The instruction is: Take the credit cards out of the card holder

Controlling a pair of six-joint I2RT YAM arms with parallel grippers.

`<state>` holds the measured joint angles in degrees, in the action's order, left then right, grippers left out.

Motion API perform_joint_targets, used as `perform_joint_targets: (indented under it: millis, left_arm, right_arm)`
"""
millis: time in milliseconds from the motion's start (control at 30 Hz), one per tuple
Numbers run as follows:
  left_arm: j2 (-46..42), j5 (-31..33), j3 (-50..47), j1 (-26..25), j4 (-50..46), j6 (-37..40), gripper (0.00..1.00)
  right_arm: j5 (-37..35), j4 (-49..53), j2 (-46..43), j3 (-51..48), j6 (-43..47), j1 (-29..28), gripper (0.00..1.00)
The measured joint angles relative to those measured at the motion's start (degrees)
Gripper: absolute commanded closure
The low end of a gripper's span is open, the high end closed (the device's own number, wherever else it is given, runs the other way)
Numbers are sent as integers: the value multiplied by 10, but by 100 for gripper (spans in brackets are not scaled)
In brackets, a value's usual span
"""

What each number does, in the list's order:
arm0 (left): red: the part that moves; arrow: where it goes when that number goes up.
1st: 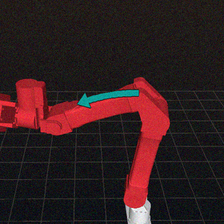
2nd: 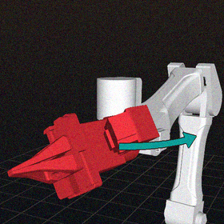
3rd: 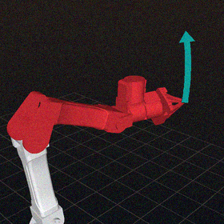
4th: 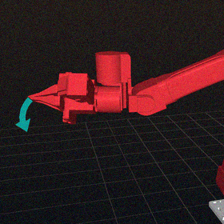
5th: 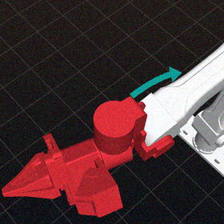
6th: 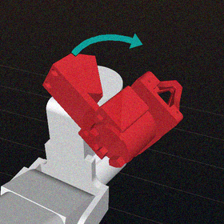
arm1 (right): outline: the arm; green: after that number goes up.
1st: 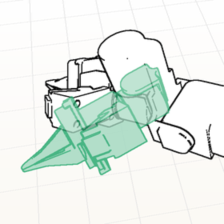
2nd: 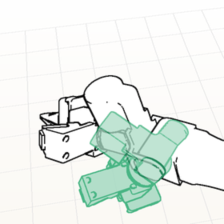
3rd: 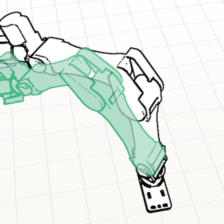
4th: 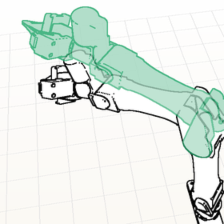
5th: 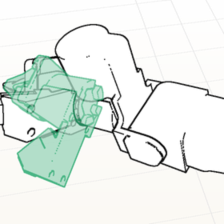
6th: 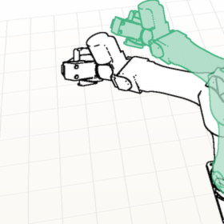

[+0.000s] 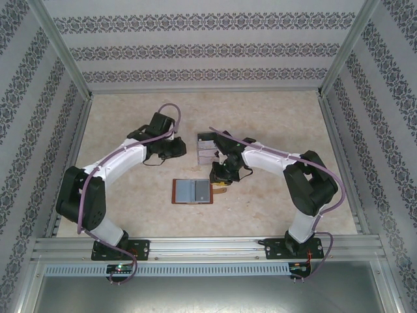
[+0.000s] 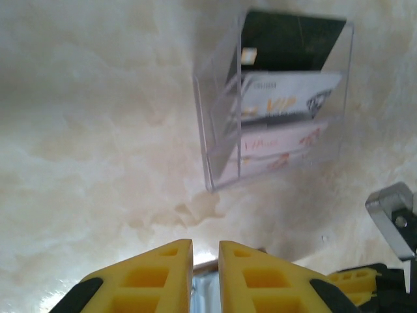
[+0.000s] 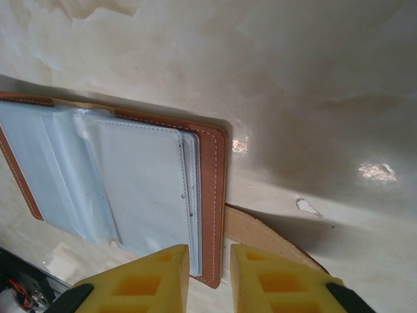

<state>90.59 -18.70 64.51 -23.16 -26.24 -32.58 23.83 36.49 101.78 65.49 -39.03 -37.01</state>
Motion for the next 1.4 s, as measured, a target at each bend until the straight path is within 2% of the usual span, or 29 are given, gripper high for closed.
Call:
perform_joint_targets:
  millis: [800,1400]
  left_arm:
    - [28,-62,-58,-136,21,-106,86]
    - [104,-110,-59,-168,59,-142,85]
  right_arm:
    - [-11,-1,19,-31,4,0,75]
    - [-15,-5,22,-38,4,0,76]
